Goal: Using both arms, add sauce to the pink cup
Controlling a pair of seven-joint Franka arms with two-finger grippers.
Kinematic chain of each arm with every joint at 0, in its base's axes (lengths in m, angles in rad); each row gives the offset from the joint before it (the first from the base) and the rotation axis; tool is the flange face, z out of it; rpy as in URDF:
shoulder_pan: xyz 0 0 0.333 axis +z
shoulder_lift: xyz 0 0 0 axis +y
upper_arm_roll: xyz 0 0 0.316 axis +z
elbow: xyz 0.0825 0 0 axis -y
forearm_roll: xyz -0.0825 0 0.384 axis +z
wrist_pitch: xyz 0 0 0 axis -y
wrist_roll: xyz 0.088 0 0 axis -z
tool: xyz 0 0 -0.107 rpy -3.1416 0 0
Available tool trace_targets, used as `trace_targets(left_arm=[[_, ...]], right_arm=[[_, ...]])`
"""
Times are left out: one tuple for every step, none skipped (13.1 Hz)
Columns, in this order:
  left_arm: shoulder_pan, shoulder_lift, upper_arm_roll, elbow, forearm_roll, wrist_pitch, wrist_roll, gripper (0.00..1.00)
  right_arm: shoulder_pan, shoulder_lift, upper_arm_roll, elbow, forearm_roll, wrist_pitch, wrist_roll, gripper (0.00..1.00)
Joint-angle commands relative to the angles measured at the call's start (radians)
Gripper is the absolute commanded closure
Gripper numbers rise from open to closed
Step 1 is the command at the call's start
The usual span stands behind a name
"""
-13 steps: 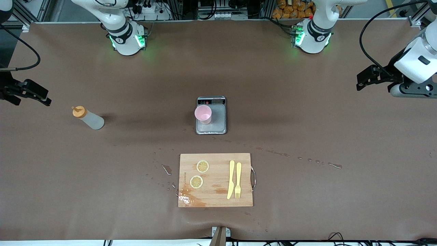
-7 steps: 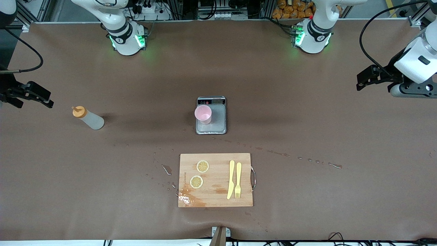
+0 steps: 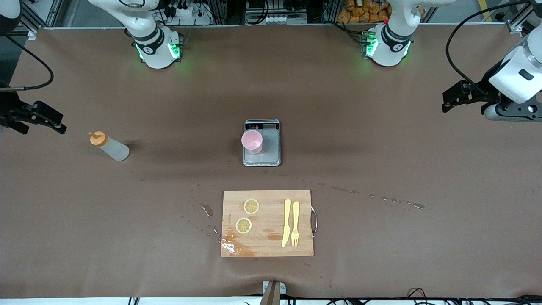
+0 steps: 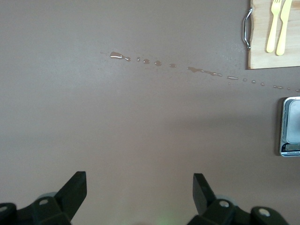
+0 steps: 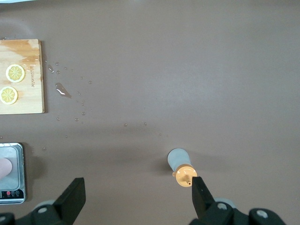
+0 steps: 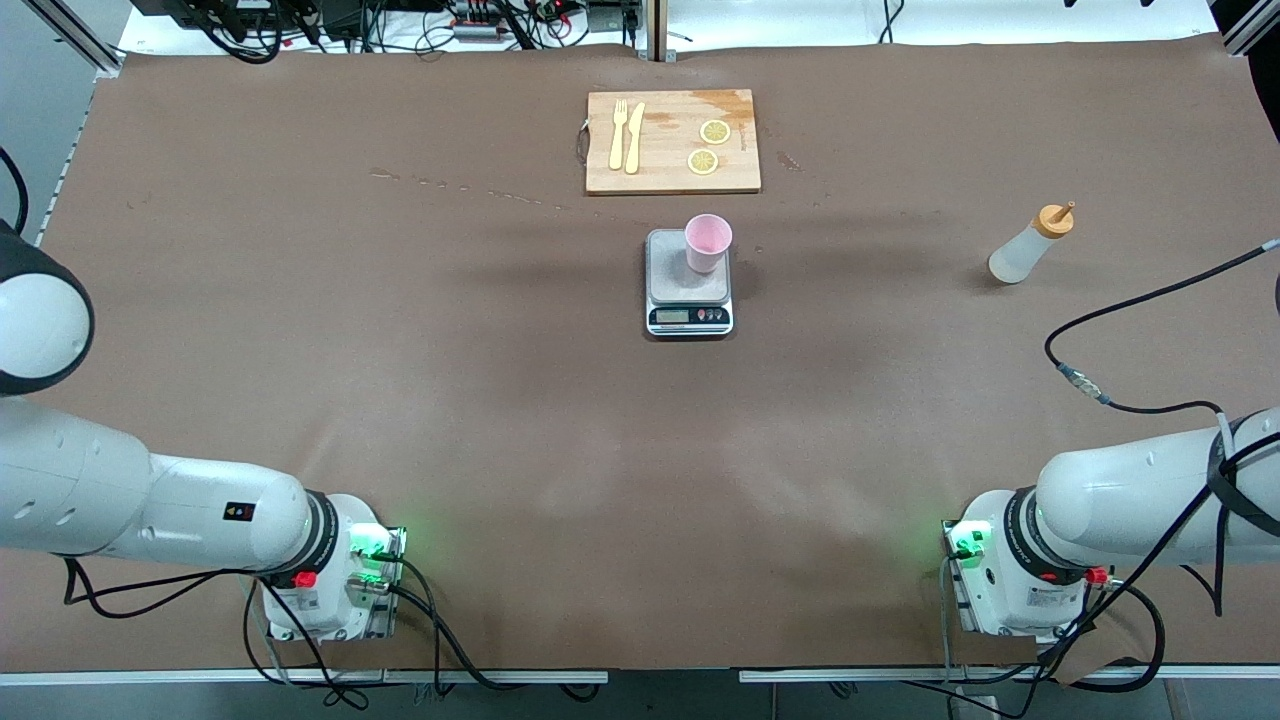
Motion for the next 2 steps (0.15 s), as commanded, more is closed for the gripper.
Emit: trace_targets(left_arm=[[0.003, -0.001, 0.003, 0.005, -0.013, 0.005, 0.003, 0.00], [0.003, -0.001, 0.003, 0.005, -0.014, 0.005, 0.003, 0.00]], right_arm=[[0.008, -0.023, -0.014, -0.018, -0.002, 0.004, -0.008, 0.00], [0.010, -0.023, -0.014, -0.015, -0.002, 0.004, -0.008, 0.00]])
